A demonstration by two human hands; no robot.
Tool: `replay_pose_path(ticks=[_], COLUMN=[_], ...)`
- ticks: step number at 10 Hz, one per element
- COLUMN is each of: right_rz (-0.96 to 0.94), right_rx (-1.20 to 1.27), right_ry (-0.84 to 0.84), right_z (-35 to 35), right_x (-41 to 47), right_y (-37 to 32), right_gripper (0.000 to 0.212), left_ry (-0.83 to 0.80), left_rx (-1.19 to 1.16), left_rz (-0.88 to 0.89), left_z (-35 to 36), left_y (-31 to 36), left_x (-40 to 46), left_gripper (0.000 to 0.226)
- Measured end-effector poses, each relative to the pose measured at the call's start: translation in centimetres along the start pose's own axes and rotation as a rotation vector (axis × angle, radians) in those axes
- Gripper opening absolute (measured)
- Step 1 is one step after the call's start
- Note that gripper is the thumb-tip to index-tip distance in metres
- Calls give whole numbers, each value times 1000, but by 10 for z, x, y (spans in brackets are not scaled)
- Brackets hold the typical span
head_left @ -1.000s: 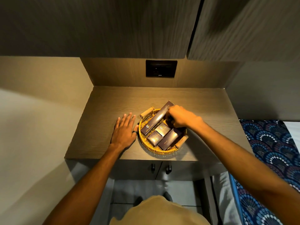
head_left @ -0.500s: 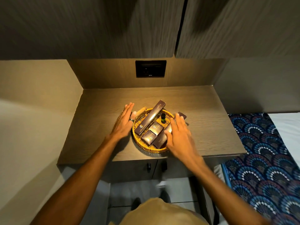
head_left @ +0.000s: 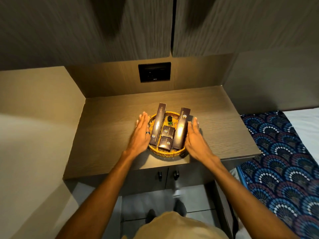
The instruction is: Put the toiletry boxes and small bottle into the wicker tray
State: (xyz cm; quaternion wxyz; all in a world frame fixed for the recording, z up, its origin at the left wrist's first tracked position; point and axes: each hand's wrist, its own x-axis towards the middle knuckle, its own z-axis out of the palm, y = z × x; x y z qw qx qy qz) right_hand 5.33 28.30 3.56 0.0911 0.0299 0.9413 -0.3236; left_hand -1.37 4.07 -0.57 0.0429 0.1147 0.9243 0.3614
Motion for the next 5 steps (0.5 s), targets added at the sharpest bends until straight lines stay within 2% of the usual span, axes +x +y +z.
replay_pose_path(ticks=[2,4,5], right_rz=[-150,-215,-232], right_rx=[-71,-94,-111], right_ry=[-79,-149,-80], right_z=[-17,-25,-25], right_x=[21,31,31], right_y=[8,1,4], right_gripper=[65,64,63], left_ry=[182,188,213], left_rx=[11,18,91], left_rz=[-84,-124,-94], left_z=[23,14,4], left_y=[11,18,23], left_x=[-31,-40,-38], left_gripper=[85,80,72])
